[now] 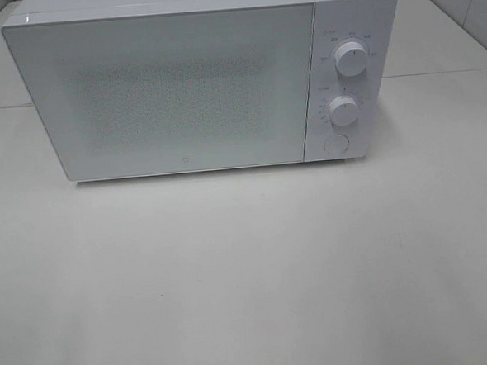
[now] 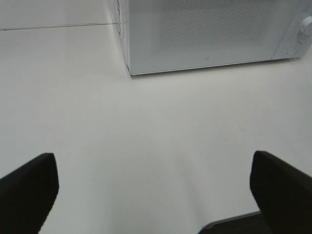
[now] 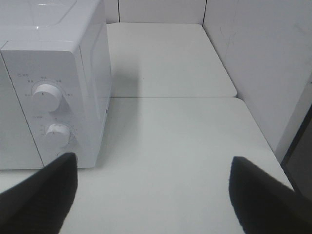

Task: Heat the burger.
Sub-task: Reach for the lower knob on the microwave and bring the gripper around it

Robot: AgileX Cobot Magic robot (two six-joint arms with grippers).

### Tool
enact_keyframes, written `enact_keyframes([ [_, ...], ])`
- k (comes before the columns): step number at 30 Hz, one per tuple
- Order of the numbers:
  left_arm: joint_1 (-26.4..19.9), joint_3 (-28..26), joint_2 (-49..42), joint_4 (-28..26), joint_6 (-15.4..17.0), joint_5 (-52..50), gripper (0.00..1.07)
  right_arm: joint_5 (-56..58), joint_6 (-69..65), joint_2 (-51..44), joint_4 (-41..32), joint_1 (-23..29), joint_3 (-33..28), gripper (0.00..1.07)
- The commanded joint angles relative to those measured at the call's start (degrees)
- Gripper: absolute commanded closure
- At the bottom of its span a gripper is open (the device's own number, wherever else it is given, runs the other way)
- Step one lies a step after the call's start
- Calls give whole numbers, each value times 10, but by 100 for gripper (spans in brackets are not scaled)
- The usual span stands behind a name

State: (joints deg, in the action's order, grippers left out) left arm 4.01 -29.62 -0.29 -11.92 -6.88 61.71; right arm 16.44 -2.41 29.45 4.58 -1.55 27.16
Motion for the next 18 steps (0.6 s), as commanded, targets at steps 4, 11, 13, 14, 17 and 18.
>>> enact_keyframes([
  [4, -1, 0, -9, -1, 2, -2, 6, -186, -2, 69, 1, -4, -65, 32],
  [11, -1, 0, -9, -1, 2, -2, 6, -370, -1, 132, 2, -4, -119, 32],
  [13, -1, 0, -9, -1, 2, -2, 6, -473, 2, 178, 2, -4, -142, 32],
  [14, -1, 0, -9, -1, 2, -2, 6, -473, 2, 178, 2, -4, -142, 32],
  [17, -1, 0, -9, -1, 2, -2, 6, -518, 13, 222, 2, -4, -142, 32],
  [18, -1, 0, -9, -1, 2, -2, 6, -535, 16, 237, 2, -4, -142, 32],
])
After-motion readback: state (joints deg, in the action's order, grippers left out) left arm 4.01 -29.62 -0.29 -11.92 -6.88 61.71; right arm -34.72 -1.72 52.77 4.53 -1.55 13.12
